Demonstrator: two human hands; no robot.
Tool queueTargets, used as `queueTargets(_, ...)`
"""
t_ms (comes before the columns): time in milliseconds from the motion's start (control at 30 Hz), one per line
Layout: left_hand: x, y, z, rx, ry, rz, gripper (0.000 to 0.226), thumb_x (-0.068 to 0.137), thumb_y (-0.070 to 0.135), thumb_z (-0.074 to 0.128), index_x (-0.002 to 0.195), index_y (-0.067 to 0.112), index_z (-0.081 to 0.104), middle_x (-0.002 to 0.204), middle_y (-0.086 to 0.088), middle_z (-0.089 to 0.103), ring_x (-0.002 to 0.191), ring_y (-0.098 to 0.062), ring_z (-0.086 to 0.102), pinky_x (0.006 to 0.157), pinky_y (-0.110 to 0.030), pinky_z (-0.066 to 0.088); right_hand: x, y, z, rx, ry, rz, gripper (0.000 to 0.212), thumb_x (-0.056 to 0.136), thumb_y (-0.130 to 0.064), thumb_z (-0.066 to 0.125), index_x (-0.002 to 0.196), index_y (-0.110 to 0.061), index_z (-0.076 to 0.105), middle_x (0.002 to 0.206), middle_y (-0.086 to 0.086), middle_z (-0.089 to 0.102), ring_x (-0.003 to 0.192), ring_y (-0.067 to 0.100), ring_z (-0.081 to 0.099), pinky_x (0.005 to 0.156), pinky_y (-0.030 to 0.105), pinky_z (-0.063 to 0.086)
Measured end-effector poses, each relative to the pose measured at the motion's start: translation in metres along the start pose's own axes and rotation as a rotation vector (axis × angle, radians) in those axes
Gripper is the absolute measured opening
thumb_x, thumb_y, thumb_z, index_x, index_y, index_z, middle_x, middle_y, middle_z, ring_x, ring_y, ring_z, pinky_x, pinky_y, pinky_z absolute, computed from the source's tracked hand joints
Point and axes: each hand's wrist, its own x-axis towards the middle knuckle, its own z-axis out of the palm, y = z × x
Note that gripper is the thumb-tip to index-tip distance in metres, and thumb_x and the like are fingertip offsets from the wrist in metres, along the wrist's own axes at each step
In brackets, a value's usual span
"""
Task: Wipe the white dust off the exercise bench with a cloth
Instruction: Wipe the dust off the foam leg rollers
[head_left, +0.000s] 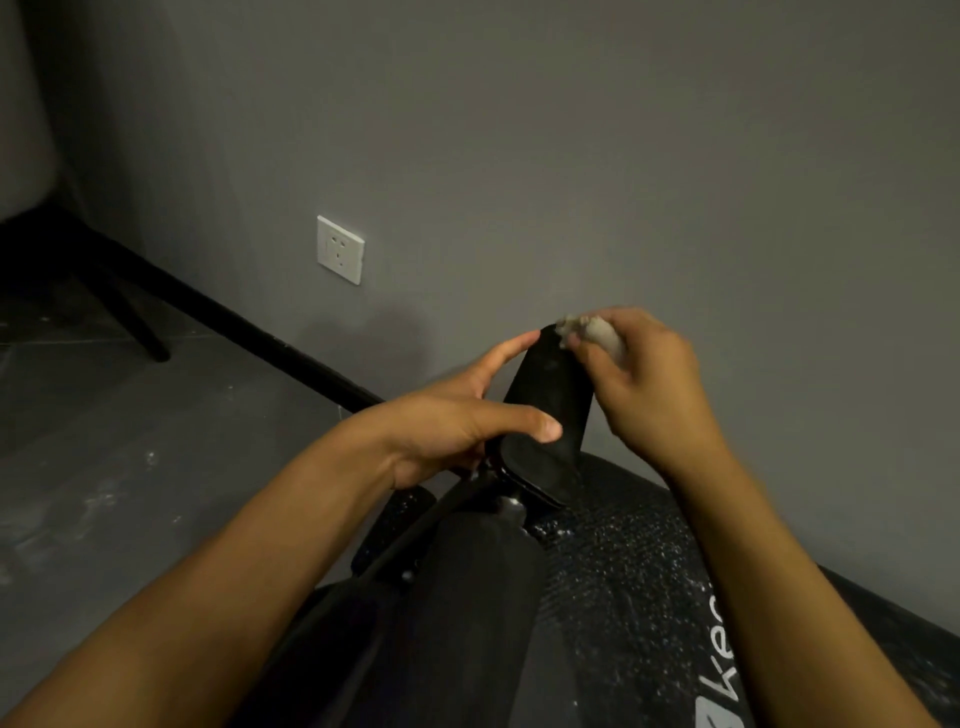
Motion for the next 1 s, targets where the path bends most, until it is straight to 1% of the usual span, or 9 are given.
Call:
queueTargets(133,0.001,-0.007,-0.003,-0.036,-0.024,0.022,0.104,0.061,0.030,0.093,0.142,0.066,0.040,0.157,-0.006,0.041,0.127,-0.030,0.063,0.110,-0.052,0.048,-0.033,-0.011,-0.014,0.170,-0.223,-0.122,0.009,0.095,-0.022,0.068,0.101,-0.019,0.073,0.096,-0.008,0.069,0.088,0.007,0.066,0.073,0.021,0.052)
queueTargets(200,0.002,-0.010,-0.001,-0.080,-0.047,0.027,0.102,0.065,0.028,0.090,0.145,0.064,0.038,0.154,-0.006,0.048,0.126,-0.029,0.064,0.103,-0.044,0.054,-0.020,-0.007,-0.011,0.075,-0.133,-0.109,0.007,0.095,-0.025,0.067,0.097,-0.020,0.071,0.090,-0.011,0.065,0.081,0.003,0.062,0.069,0.021,0.047)
queueTargets(267,0.001,-0.013,-0.001,-0.117,-0.066,0.036,0.102,0.068,0.028,0.086,0.149,0.061,0.034,0.148,-0.006,0.056,0.125,-0.027,0.065,0.094,-0.036,0.057,-0.003,-0.004,-0.002,-0.061,-0.024,-0.066,0.013,0.095,-0.028,0.066,0.098,-0.017,0.071,0.090,-0.004,0.064,0.081,0.008,0.059,0.070,0.030,0.046)
queueTargets(333,0.001,-0.016,-0.003,-0.159,-0.092,0.048,0.097,0.076,0.023,0.080,0.151,0.058,0.032,0.146,-0.006,0.060,0.126,-0.025,0.065,0.092,-0.033,0.057,-0.002,-0.006,0.002,-0.049,-0.031,-0.060,0.018,0.094,-0.029,0.064,0.101,-0.014,0.071,0.094,0.000,0.065,0.085,0.015,0.061,0.074,0.032,0.049)
queueTargets(500,0.004,-0.025,-0.013,-0.300,-0.209,0.080,0.093,0.074,0.021,0.071,0.152,0.055,0.034,0.144,-0.003,0.063,0.131,-0.027,0.061,0.100,-0.037,0.053,-0.042,-0.014,-0.019,0.208,-0.280,-0.095,0.015,0.094,-0.029,0.067,0.102,-0.017,0.073,0.097,-0.003,0.067,0.090,0.013,0.066,0.076,0.025,0.053)
queueTargets(667,0.011,-0.028,-0.010,-0.390,-0.213,0.104,0.090,0.076,0.015,0.070,0.152,0.050,0.038,0.144,-0.016,0.061,0.125,-0.035,0.063,0.102,-0.042,0.054,-0.010,-0.009,0.004,0.008,0.005,-0.060,0.009,0.094,-0.024,0.068,0.101,-0.020,0.072,0.094,-0.006,0.065,0.086,0.005,0.060,0.074,0.025,0.049)
queueTargets(733,0.012,-0.028,-0.010,-0.423,-0.208,0.105,0.090,0.077,0.012,0.071,0.152,0.048,0.040,0.143,-0.018,0.061,0.119,-0.033,0.067,0.093,-0.039,0.059,-0.016,-0.013,0.006,0.053,-0.012,-0.058,0.008,0.095,-0.022,0.066,0.101,-0.020,0.071,0.096,-0.007,0.064,0.088,0.006,0.061,0.074,0.023,0.048)
queueTargets(867,0.014,-0.026,-0.012,-0.438,-0.244,0.103,0.092,0.078,0.003,0.071,0.153,0.046,0.039,0.141,-0.023,0.061,0.112,-0.034,0.069,0.083,-0.040,0.061,-0.049,-0.020,-0.011,0.191,-0.195,-0.076,0.012,0.095,-0.025,0.067,0.103,-0.019,0.073,0.098,-0.006,0.066,0.091,0.012,0.066,0.075,0.024,0.052)
queueTargets(1000,0.013,-0.025,-0.010,-0.419,-0.189,0.092,0.085,0.083,0.000,0.064,0.151,0.047,0.043,0.139,-0.019,0.064,0.112,-0.033,0.071,0.083,-0.039,0.062,-0.028,-0.016,-0.005,0.081,-0.052,-0.018,0.008,0.094,-0.023,0.068,0.101,-0.023,0.072,0.095,-0.011,0.064,0.089,0.006,0.063,0.073,0.024,0.050)
